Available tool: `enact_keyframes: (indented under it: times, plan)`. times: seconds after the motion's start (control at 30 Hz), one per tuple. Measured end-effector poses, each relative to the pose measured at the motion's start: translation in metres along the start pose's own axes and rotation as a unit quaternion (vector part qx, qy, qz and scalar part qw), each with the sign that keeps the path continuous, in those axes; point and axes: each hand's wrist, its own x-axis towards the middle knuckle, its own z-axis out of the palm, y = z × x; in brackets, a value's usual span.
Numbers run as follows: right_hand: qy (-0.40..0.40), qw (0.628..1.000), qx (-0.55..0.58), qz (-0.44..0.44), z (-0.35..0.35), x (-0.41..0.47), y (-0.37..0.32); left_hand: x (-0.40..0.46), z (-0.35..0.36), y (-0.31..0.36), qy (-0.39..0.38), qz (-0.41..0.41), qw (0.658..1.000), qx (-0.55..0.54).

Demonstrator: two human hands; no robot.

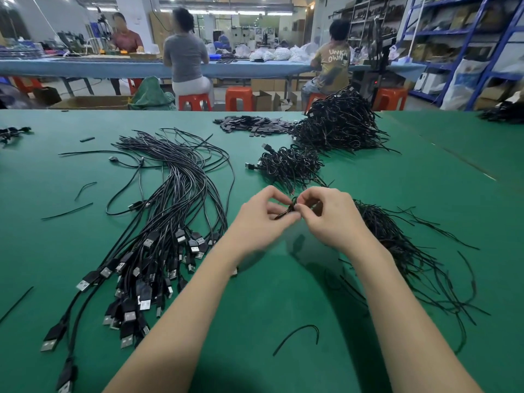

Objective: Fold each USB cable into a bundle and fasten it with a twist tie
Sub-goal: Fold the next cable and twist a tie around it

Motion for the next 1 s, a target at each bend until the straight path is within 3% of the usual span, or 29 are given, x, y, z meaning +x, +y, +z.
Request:
enact_keyframes:
  times: [0.07, 0.1, 0.2, 0.27, 0.3, 0.33, 0.4, 0.43, 0.47, 0.5, 0.6, 0.63, 0.67, 0.77, 0.9, 1.0]
  plan:
    - [0.02, 0.999, 0.04, -0.018, 0.0, 0.001, 0.0, 0.003, -0.004, 0.003, -0.005, -0.097, 0.974, -0.206]
    - [0.03, 0.997, 0.062, -0.031, 0.0, 0.001, -0.001, 0.004, -0.006, 0.004, 0.005, -0.115, 0.961, -0.253]
    - [0.038, 0.987, 0.158, -0.014, 0.005, 0.001, -0.009, 0.004, -0.005, 0.003, 0.02, -0.126, 0.933, -0.337]
    - [0.001, 0.955, 0.289, 0.066, 0.006, 0.002, -0.014, 0.003, -0.003, 0.001, 0.027, -0.096, 0.927, -0.36]
    - [-0.031, 0.91, 0.392, 0.135, 0.003, 0.003, -0.016, 0.002, -0.002, 0.001, 0.029, -0.066, 0.932, -0.355]
    - [-0.076, 0.826, 0.513, 0.221, -0.001, 0.003, -0.017, 0.001, 0.0, 0.0, 0.03, -0.031, 0.937, -0.346]
    - [-0.146, 0.607, 0.698, 0.349, -0.007, 0.003, -0.016, -0.001, 0.003, -0.001, 0.034, 0.031, 0.946, -0.32]
    - [-0.154, 0.545, 0.736, 0.37, -0.007, 0.002, -0.016, -0.001, 0.004, -0.001, 0.039, 0.05, 0.951, -0.304]
    - [-0.156, 0.535, 0.743, 0.371, -0.005, 0.001, -0.016, -0.001, 0.004, -0.002, 0.041, 0.056, 0.954, -0.292]
    - [-0.153, 0.577, 0.717, 0.359, -0.001, 0.0, -0.016, 0.0, 0.003, -0.003, 0.04, 0.046, 0.955, -0.289]
    - [-0.062, 0.846, 0.487, 0.209, 0.006, -0.002, -0.014, 0.001, 0.002, -0.007, 0.034, -0.041, 0.939, -0.34]
    - [-0.02, 0.915, 0.381, 0.134, 0.008, -0.003, -0.01, 0.002, 0.001, -0.007, 0.033, -0.069, 0.926, -0.371]
    - [0.01, 0.957, 0.284, 0.058, 0.008, -0.004, -0.005, 0.001, 0.001, -0.008, 0.032, -0.093, 0.911, -0.4]
    - [0.022, 0.986, 0.146, -0.071, 0.01, -0.007, 0.005, 0.0, 0.002, -0.01, 0.026, -0.133, 0.879, -0.457]
    - [0.026, 0.989, 0.115, -0.085, 0.006, -0.006, 0.009, -0.005, 0.005, -0.012, 0.013, -0.161, 0.874, -0.458]
    - [0.001, 0.99, 0.138, -0.042, 0.006, -0.006, 0.01, -0.007, 0.006, -0.014, -0.002, -0.178, 0.886, -0.429]
